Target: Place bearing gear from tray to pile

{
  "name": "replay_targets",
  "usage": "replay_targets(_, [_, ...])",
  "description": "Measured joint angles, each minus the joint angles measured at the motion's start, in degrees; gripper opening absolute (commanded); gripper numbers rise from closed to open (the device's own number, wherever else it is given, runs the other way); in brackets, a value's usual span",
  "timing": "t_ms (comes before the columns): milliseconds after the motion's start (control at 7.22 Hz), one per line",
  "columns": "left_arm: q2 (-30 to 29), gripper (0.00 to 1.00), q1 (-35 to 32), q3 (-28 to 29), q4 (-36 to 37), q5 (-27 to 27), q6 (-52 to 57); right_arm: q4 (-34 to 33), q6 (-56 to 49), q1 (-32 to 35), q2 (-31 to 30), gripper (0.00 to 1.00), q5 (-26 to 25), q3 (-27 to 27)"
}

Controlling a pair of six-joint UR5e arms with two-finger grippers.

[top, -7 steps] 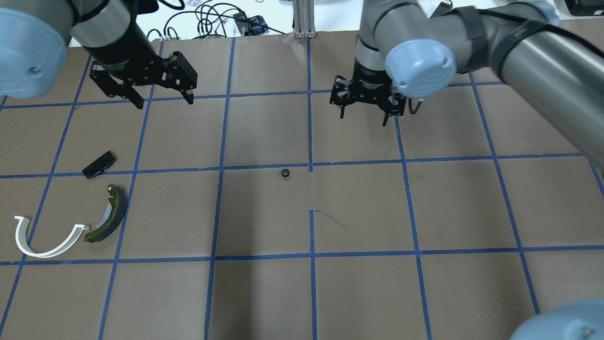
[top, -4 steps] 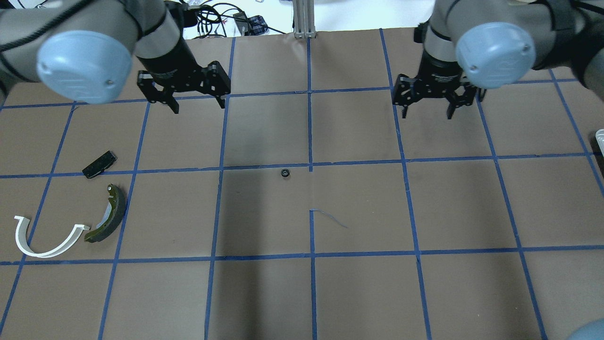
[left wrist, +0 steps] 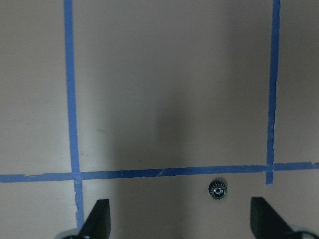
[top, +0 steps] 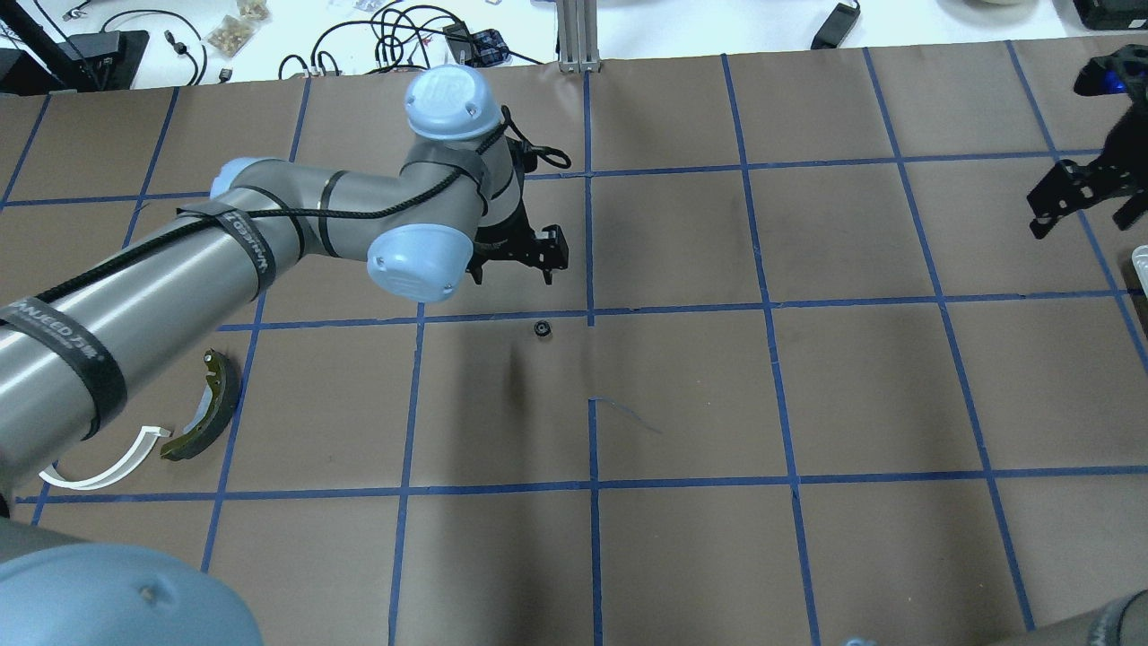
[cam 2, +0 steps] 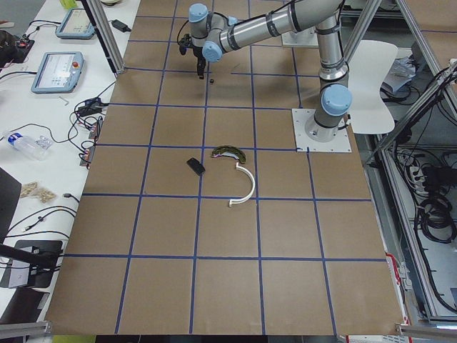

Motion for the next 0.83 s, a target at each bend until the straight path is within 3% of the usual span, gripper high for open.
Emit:
replay_targets(277, [-1.6, 0.92, -1.6, -3.7, 6.1, 0.0, 0.0, -0.8, -10.9, -6.4, 8.8, 0.96, 0.1, -8.5])
replay_targets(554, [-2.2, 0.74, -1.8, -6.3, 9.5, 0.0, 0.4, -1.1, -17.7, -10.3, 16.7, 0.92, -0.2, -16.4])
replay_targets(831, [-3.4, 0.53, -1.9, -6.1, 10.5, 0.0, 0.5, -1.7, -19.8, -13.2, 21.2, 0.92, -0.5, -19.4])
